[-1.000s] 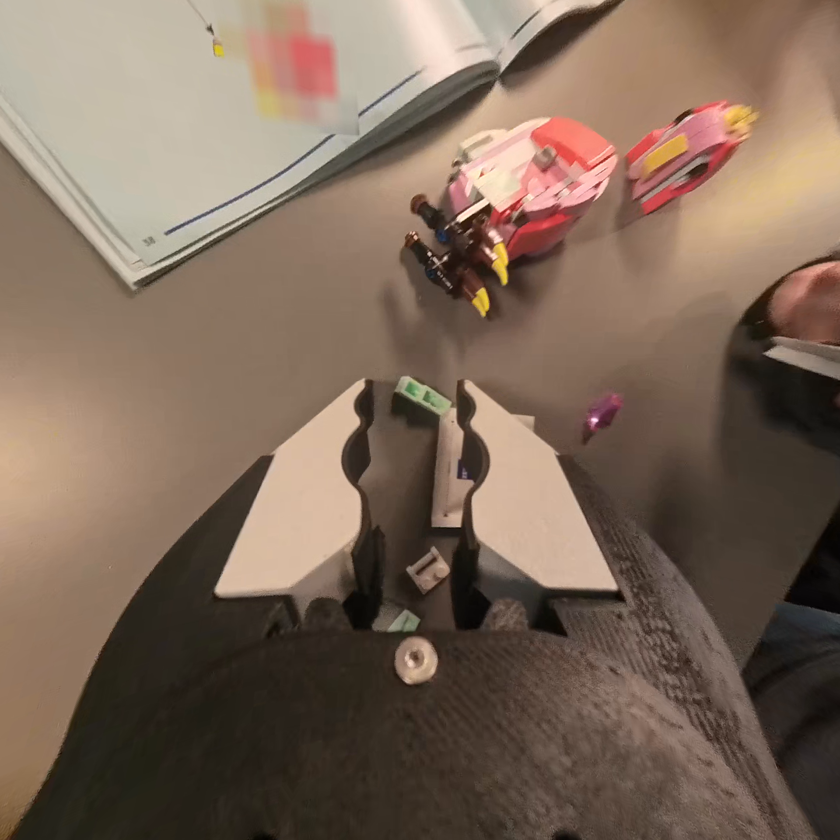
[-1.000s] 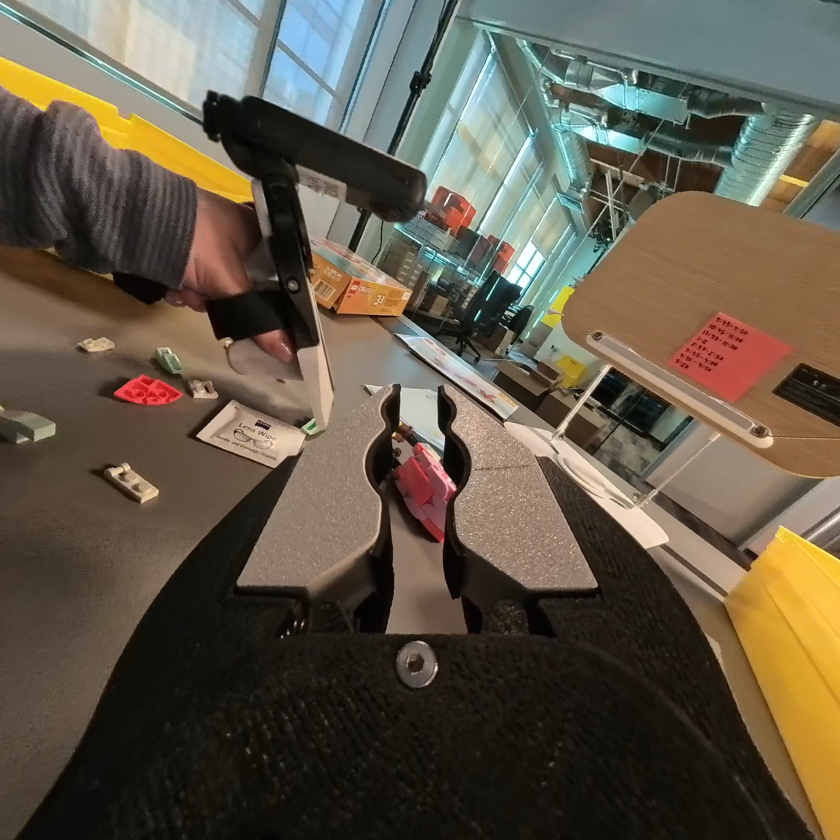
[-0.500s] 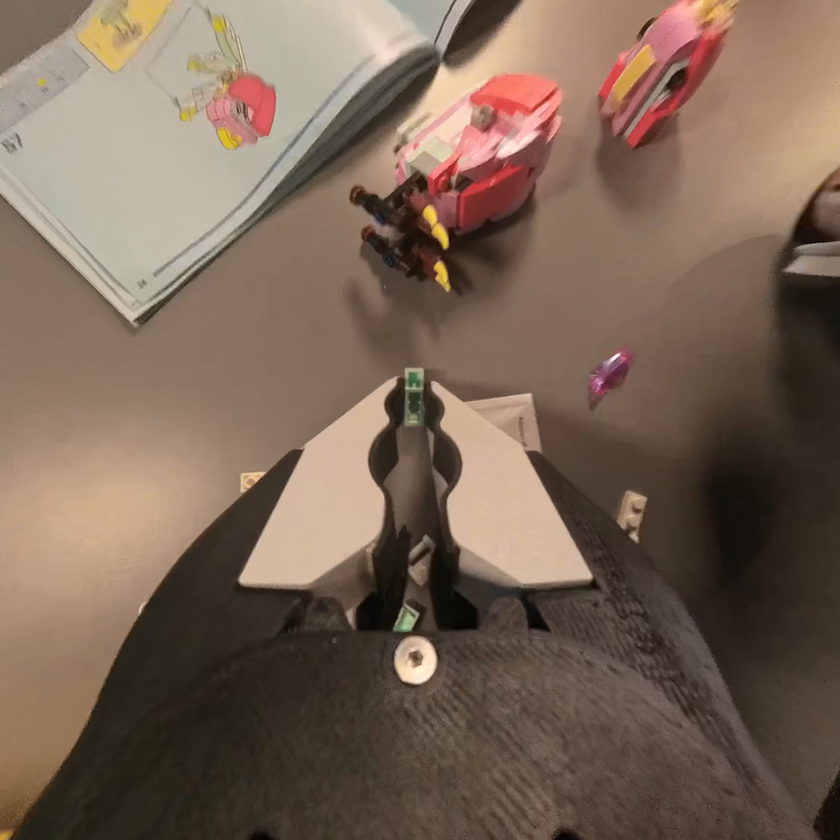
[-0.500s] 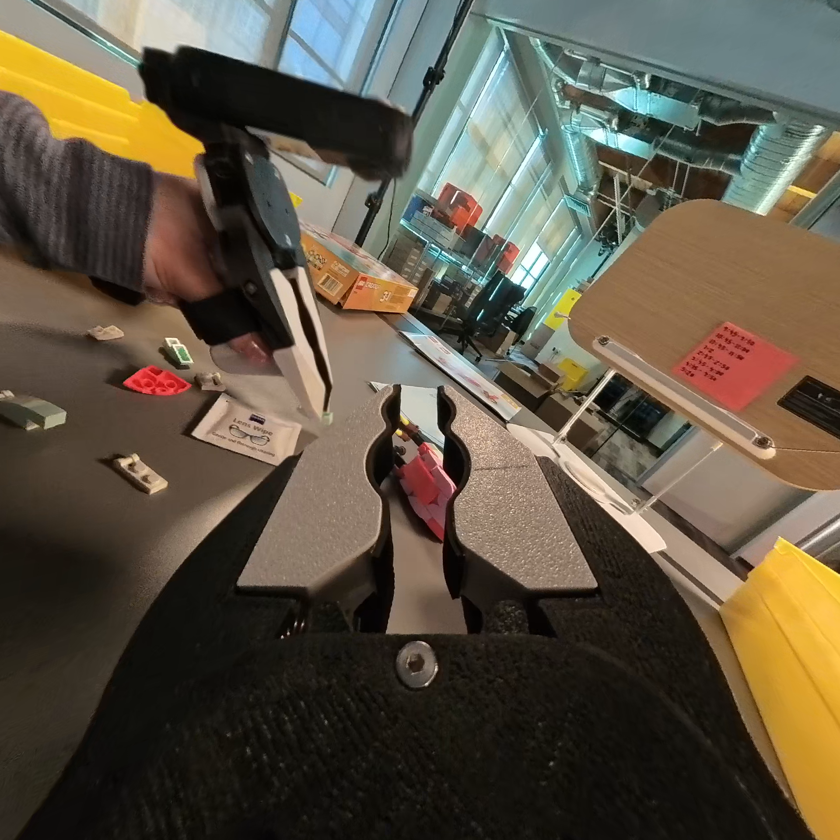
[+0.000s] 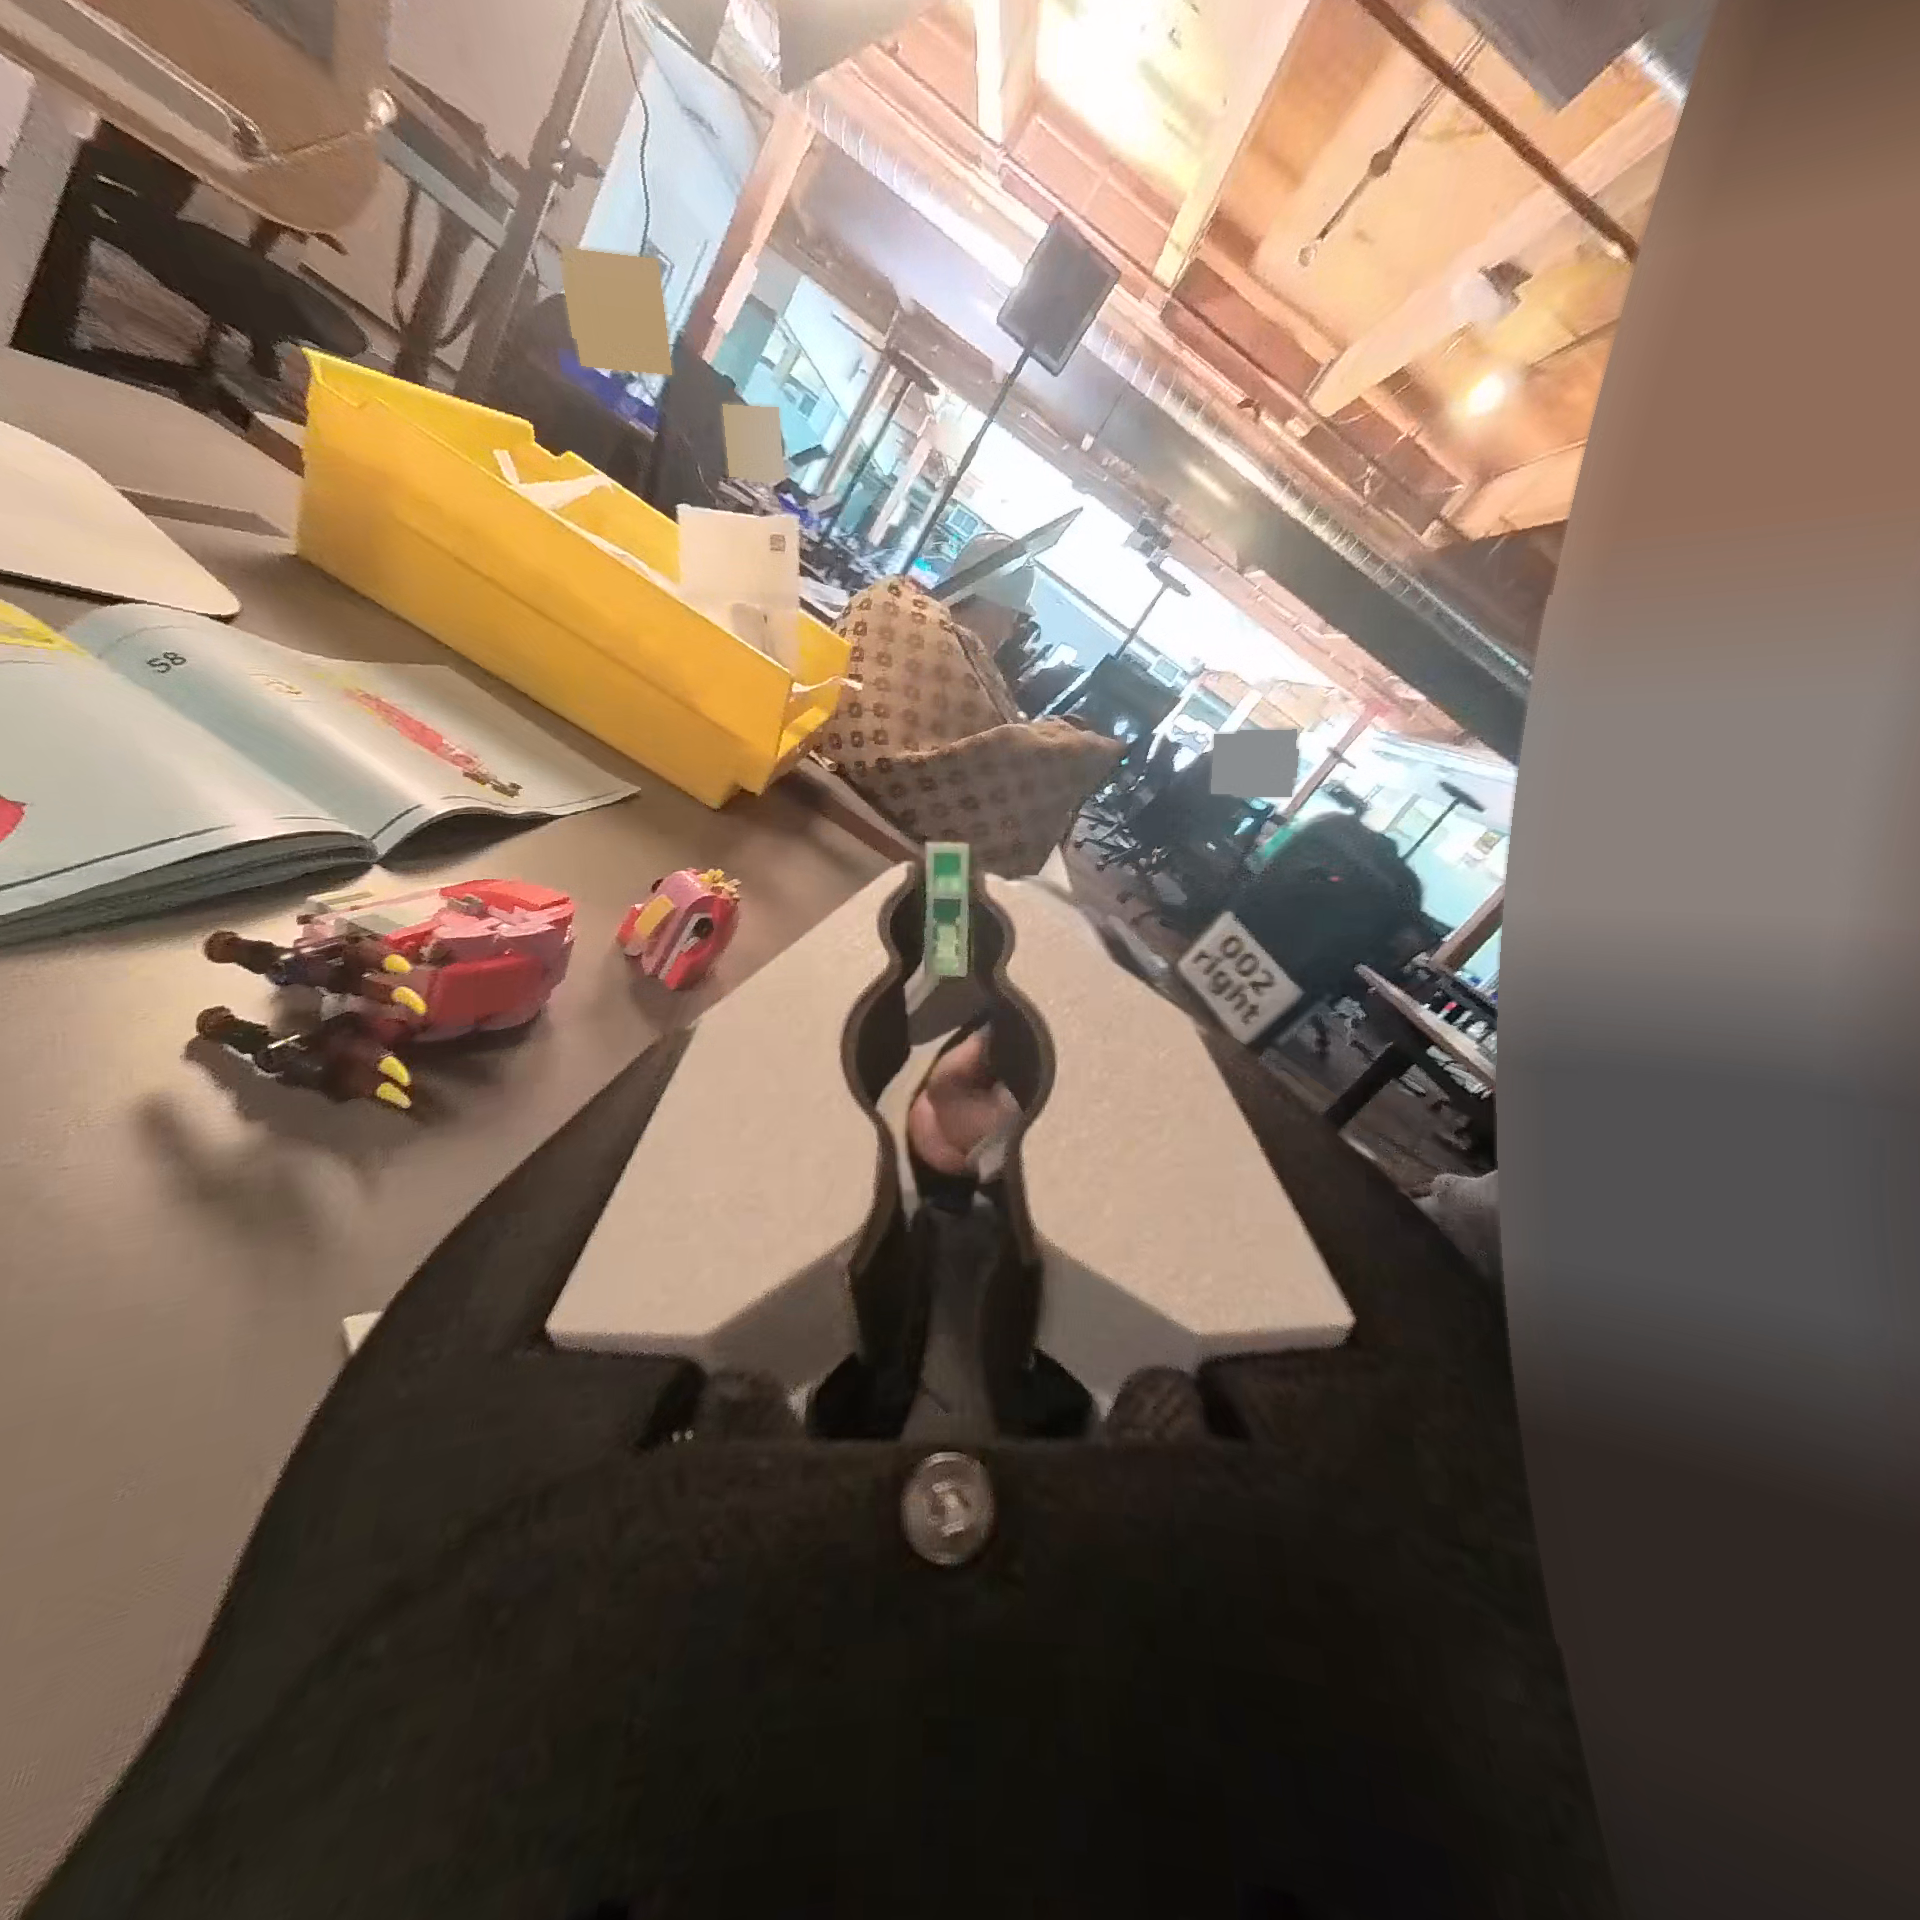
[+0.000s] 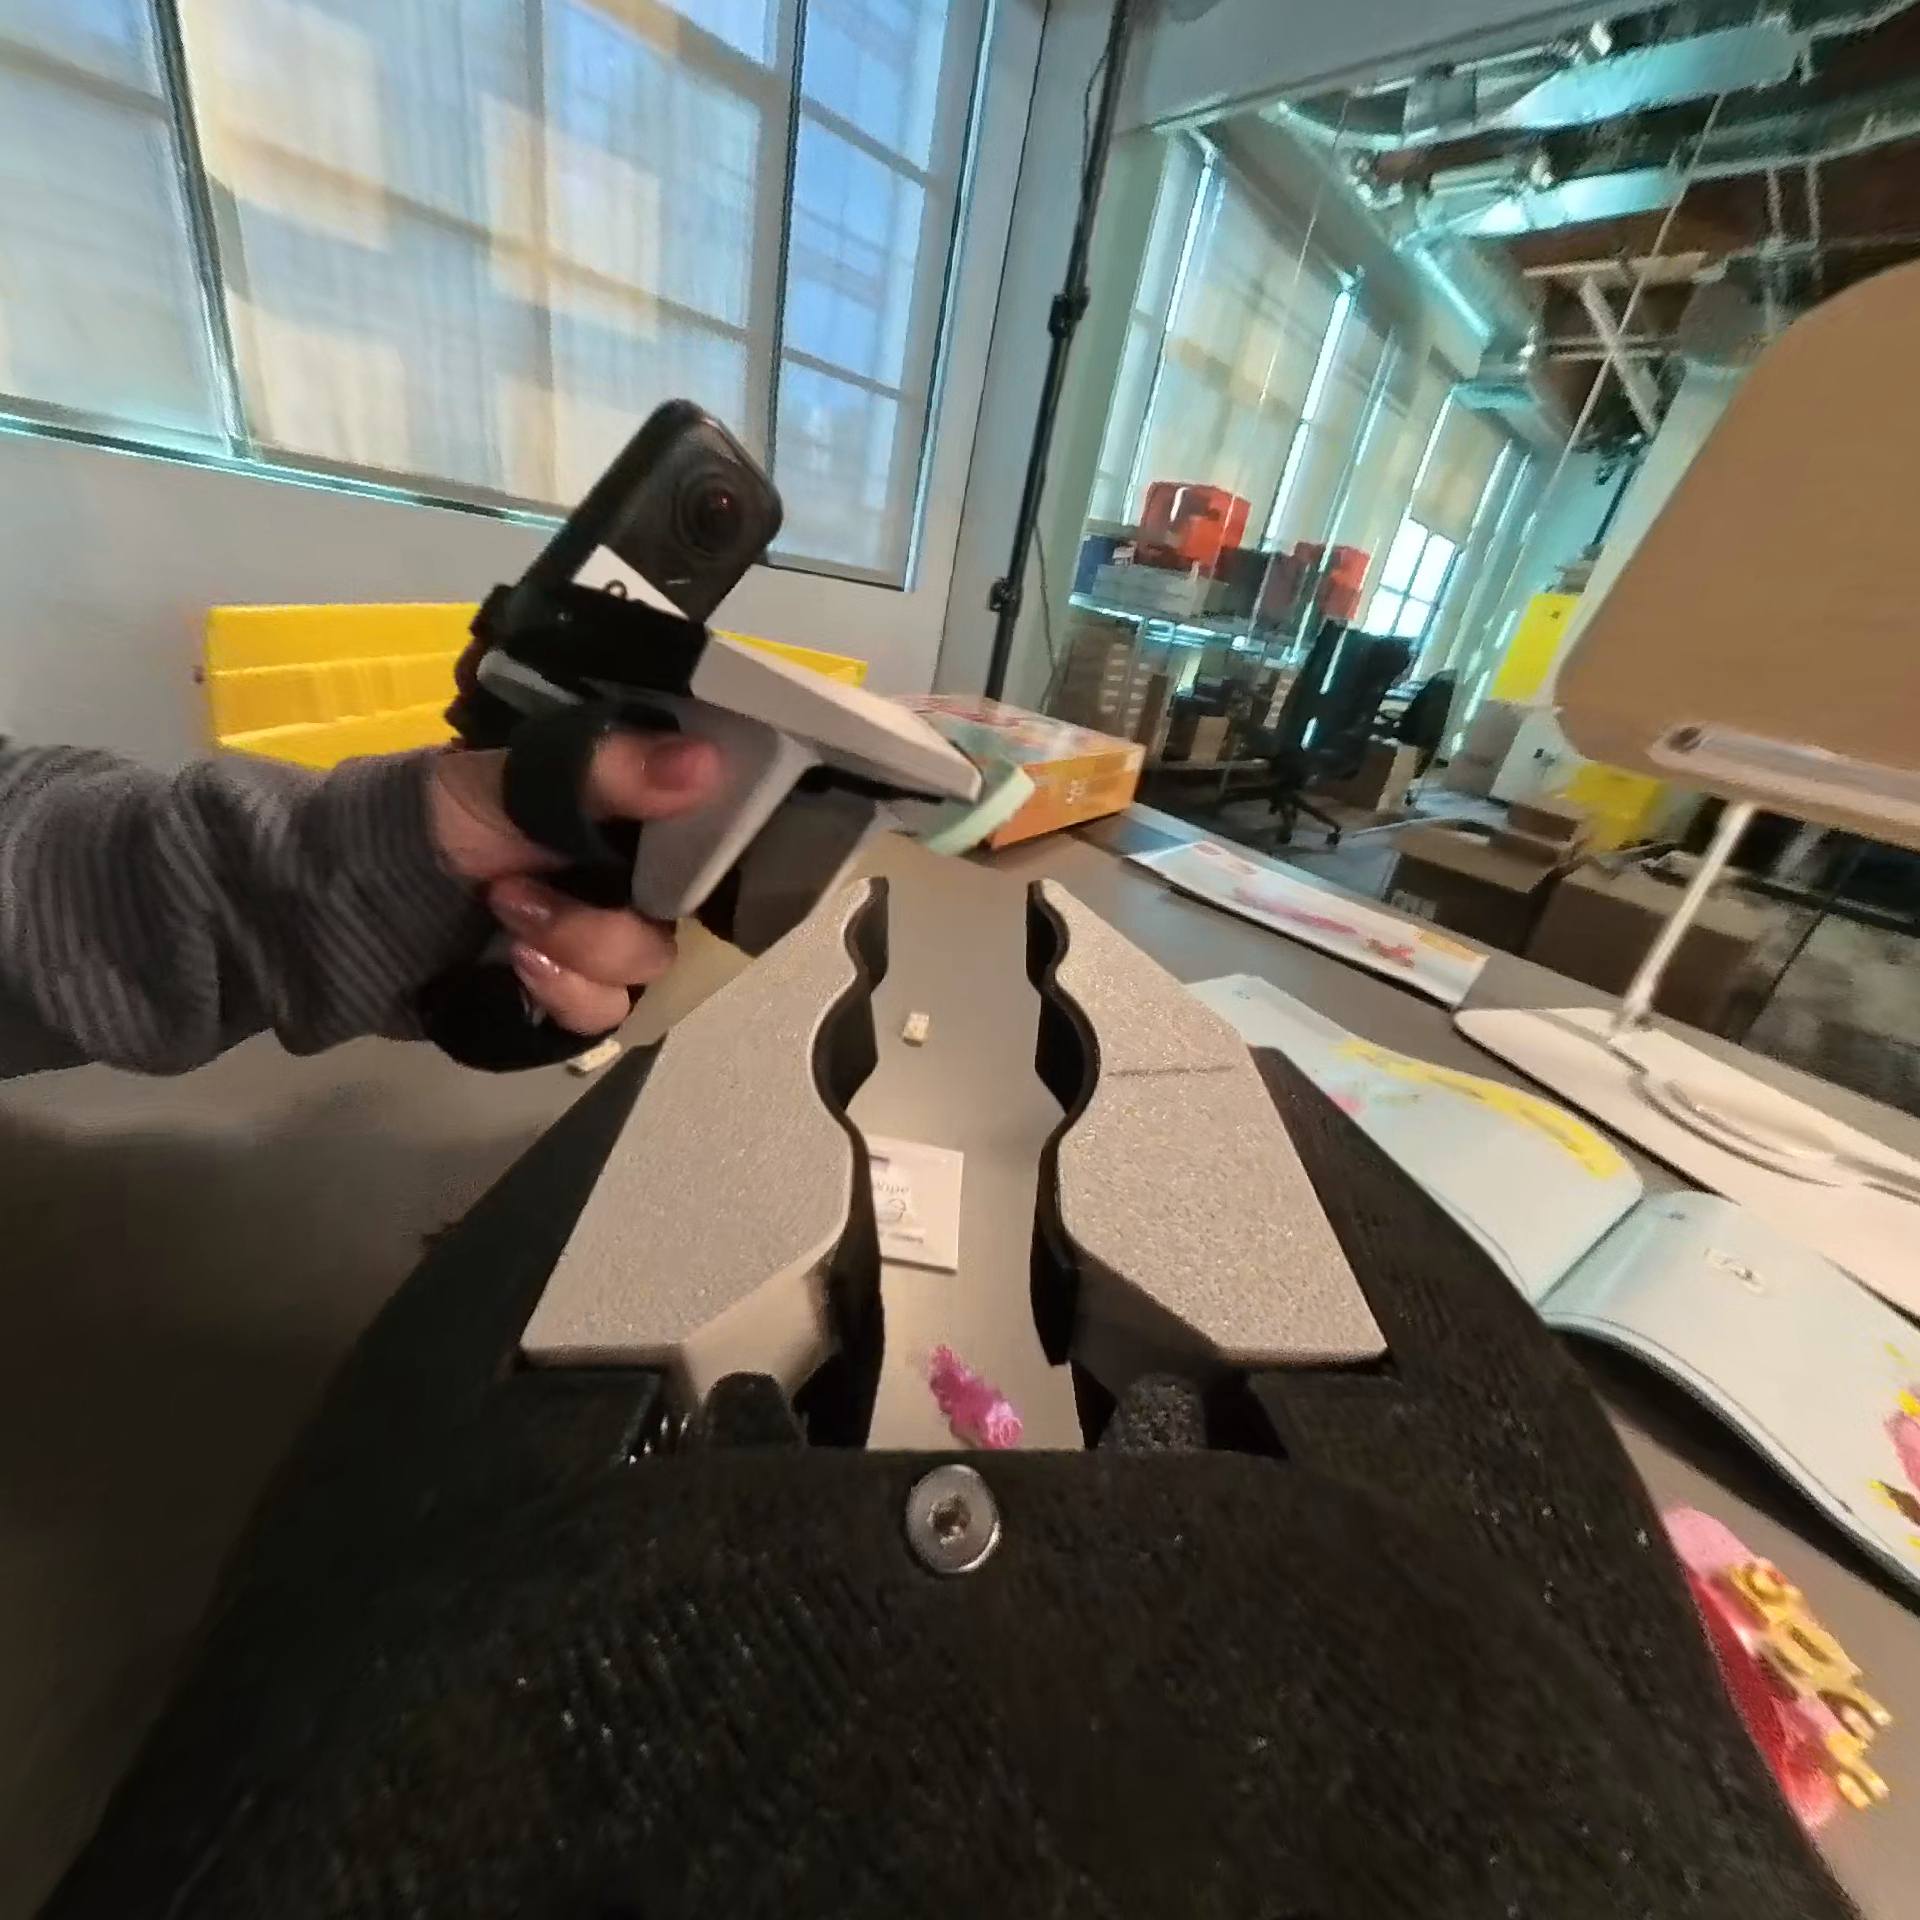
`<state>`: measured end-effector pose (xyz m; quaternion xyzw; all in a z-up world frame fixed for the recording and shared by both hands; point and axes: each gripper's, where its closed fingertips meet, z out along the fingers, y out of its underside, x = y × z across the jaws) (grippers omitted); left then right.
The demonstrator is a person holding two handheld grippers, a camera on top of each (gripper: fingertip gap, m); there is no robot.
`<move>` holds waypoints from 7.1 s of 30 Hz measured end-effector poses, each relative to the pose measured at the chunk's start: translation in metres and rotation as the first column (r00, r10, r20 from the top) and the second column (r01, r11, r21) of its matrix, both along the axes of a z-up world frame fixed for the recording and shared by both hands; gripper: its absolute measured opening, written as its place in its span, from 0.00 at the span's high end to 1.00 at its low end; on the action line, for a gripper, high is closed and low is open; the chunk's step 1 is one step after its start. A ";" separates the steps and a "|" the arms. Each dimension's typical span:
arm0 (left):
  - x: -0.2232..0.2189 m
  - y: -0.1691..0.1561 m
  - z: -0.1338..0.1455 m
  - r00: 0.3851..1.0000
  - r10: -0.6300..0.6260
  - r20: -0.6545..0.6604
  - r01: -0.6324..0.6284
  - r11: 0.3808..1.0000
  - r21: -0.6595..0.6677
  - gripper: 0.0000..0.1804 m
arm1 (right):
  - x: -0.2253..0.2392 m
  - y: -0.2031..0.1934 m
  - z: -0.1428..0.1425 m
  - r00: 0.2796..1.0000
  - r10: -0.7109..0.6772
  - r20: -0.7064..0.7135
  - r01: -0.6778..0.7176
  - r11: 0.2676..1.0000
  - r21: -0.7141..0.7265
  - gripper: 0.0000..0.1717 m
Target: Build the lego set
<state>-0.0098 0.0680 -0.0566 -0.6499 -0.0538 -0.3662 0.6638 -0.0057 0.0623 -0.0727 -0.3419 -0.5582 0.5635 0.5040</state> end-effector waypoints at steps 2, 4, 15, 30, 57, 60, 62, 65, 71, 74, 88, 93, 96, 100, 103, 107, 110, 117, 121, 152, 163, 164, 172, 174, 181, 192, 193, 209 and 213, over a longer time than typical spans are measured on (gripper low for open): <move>0.002 0.002 -0.004 0.999 0.018 -0.031 -0.018 1.000 -0.010 0.96 | -0.002 -0.004 0.001 0.999 -0.036 -0.013 0.036 0.999 0.030 0.86; 0.005 0.004 -0.005 0.999 0.017 -0.028 -0.017 1.000 -0.006 0.96 | -0.005 -0.004 0.001 0.995 -0.096 -0.019 0.096 0.994 0.057 0.87; 0.004 0.005 -0.008 0.997 0.054 -0.053 -0.054 0.998 0.014 0.96 | -0.009 0.000 -0.001 0.974 -0.226 -0.028 0.228 0.962 0.149 0.96; 0.000 -0.004 -0.018 0.997 0.061 -0.052 -0.062 0.998 -0.031 0.96 | -0.009 -0.001 -0.009 0.966 -0.253 -0.053 0.255 0.906 0.338 1.00; 0.044 -0.021 -0.100 0.808 -0.192 -0.557 -0.103 0.885 -0.454 0.83 | 0.055 0.029 -0.120 0.952 -0.167 0.258 -0.235 0.144 0.961 0.99; 0.047 -0.025 -0.106 0.805 -0.228 -0.548 -0.098 0.860 -0.501 0.83 | 0.061 0.035 -0.118 0.923 -0.210 0.321 -0.285 0.186 0.940 0.94; 0.044 -0.031 -0.112 0.802 -0.244 -0.545 -0.112 0.835 -0.539 0.82 | 0.067 0.038 -0.115 0.894 -0.218 0.391 -0.333 0.257 0.907 0.89; 0.040 -0.040 -0.117 0.796 -0.266 -0.543 -0.121 0.809 -0.575 0.82 | 0.075 0.039 -0.115 0.823 -0.191 0.536 -0.419 0.434 0.798 0.87; 0.035 -0.049 -0.128 0.769 -0.295 -0.567 -0.147 0.782 -0.606 0.82 | 0.074 0.033 -0.120 0.599 0.008 0.801 -0.466 0.817 0.340 0.78; 0.034 -0.051 -0.133 0.738 -0.322 -0.594 -0.163 0.768 -0.619 0.82 | 0.078 0.026 -0.122 0.521 0.082 0.849 -0.452 0.871 0.193 0.77; 0.031 -0.045 -0.139 0.618 -0.433 -0.656 -0.130 0.767 -0.629 0.87 | 0.069 0.006 -0.109 0.580 0.238 0.779 -0.574 0.798 0.184 0.79; 0.032 -0.042 -0.139 0.604 -0.454 -0.655 -0.113 0.765 -0.634 0.91 | 0.062 0.005 -0.120 0.566 0.208 0.798 -0.649 0.709 0.275 0.88; 0.036 -0.042 -0.139 0.596 -0.461 -0.658 -0.097 0.772 -0.628 0.95 | 0.061 0.006 -0.122 0.533 0.215 0.818 -0.664 0.705 0.248 0.96; 0.036 -0.043 -0.139 0.600 -0.445 -0.665 -0.105 0.780 -0.617 0.96 | 0.054 0.002 -0.116 0.532 0.217 0.818 -0.658 0.714 0.239 0.96; 0.043 -0.048 -0.139 0.610 -0.480 -0.631 -0.054 0.769 -0.637 0.84 | 0.047 -0.008 -0.106 0.563 0.237 0.792 -0.650 0.719 0.246 0.96; 0.038 -0.045 -0.139 0.604 -0.464 -0.648 -0.081 0.773 -0.629 0.90 | 0.040 -0.016 -0.101 0.586 0.241 0.774 -0.644 0.719 0.263 0.96; 0.037 -0.045 -0.139 0.598 -0.467 -0.652 -0.090 0.769 -0.633 0.91 | 0.038 -0.021 -0.101 0.585 0.243 0.774 -0.645 0.717 0.263 0.96; 0.035 -0.048 -0.139 0.587 -0.464 -0.663 -0.105 0.769 -0.630 0.90 | 0.035 -0.027 -0.104 0.569 0.246 0.785 -0.657 0.710 0.253 0.96; 0.036 -0.046 -0.140 0.581 -0.464 -0.669 -0.100 0.775 -0.624 0.95 | 0.033 -0.030 -0.105 0.562 0.252 0.788 -0.664 0.705 0.248 0.96; 0.035 -0.041 -0.126 0.666 -0.328 -0.670 -0.064 0.869 -0.490 0.96 | 0.030 -0.034 -0.104 0.520 0.219 0.826 -0.688 0.680 0.253 0.96; 0.036 -0.041 -0.126 0.676 -0.325 -0.662 -0.059 0.871 -0.487 0.96 | 0.030 -0.034 -0.104 0.538 0.211 0.816 -0.677 0.685 0.269 0.92; 0.035 -0.041 -0.126 0.676 -0.323 -0.662 -0.060 0.871 -0.487 0.96 | 0.030 -0.034 -0.104 0.543 0.210 0.813 -0.673 0.687 0.272 0.90; 0.026 -0.039 -0.118 0.719 -0.278 -0.637 -0.093 0.870 -0.485 0.96 | 0.018 -0.032 -0.085 0.867 0.037 0.497 -0.428 0.567 0.704 0.71; 0.024 -0.038 -0.114 0.740 -0.264 -0.619 -0.093 0.871 -0.483 0.96 | 0.017 -0.030 -0.087 0.935 -0.033 0.353 -0.311 0.402 0.861 0.71; 0.024 -0.037 -0.105 0.766 -0.260 -0.587 -0.075 0.872 -0.484 0.96 | 0.012 -0.034 -0.091 0.988 -0.076 0.131 -0.114 0.199 0.973 0.79; 0.032 -0.040 -0.101 0.811 -0.283 -0.512 -0.007 0.871 -0.492 0.97 | 0.011 -0.033 -0.089 0.993 -0.051 0.102 -0.091 0.188 0.978 0.94; 0.033 -0.040 -0.101 0.818 -0.284 -0.500 0.000 0.869 -0.494 0.97 | 0.011 -0.033 -0.088 0.994 -0.047 0.099 -0.089 0.185 0.979 0.94; 0.037 -0.043 -0.099 0.800 -0.262 -0.540 -0.012 0.892 -0.451 0.94 | 0.016 -0.034 -0.081 0.950 -0.003 0.313 -0.265 0.523 0.810 0.94; 0.041 -0.045 -0.089 0.889 -0.236 -0.391 0.045 0.898 -0.437 0.93 | 0.017 -0.035 -0.075 0.953 0.010 0.303 -0.260 0.540 0.800 0.94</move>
